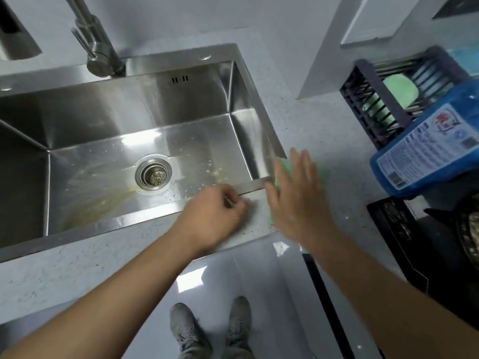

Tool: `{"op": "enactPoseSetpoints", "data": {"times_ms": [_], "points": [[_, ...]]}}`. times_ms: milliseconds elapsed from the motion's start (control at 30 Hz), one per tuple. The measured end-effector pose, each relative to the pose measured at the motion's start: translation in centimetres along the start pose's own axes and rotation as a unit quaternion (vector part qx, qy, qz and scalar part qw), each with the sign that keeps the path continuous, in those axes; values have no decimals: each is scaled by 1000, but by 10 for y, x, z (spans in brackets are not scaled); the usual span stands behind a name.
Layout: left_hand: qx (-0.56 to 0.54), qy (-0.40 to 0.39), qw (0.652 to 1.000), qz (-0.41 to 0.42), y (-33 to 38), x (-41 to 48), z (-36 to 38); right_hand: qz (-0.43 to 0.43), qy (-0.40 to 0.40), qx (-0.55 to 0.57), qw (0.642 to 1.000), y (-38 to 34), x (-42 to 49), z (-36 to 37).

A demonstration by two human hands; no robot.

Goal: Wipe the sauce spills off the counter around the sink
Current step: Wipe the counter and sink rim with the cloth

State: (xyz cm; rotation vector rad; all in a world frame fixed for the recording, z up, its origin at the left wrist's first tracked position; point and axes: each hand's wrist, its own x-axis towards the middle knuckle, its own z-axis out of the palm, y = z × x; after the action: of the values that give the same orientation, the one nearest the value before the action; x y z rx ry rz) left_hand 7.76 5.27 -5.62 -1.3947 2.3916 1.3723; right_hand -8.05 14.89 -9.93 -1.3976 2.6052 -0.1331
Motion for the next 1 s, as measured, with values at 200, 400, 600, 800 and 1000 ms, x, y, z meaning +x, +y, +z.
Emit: {"op": "enactPoseSetpoints", "data": {"times_ms": [200, 400, 600, 800, 1000], "points": [[239, 200, 943, 120, -48, 21, -2, -181, -80, -19, 980, -30, -28, 31], [247, 251, 929, 115, -57, 16, -12, -6, -65, -39, 997, 62, 12, 12], [254, 233, 936, 73, -64, 6, -15, -228, -95, -4, 969, -39, -11, 25], [240, 238, 940, 50, -73, -7, -17, -104, -24, -63, 992, 35, 47, 16], [245, 242, 937, 57, -80, -8, -15, -172, -51, -60, 982, 21, 48, 16]]}}
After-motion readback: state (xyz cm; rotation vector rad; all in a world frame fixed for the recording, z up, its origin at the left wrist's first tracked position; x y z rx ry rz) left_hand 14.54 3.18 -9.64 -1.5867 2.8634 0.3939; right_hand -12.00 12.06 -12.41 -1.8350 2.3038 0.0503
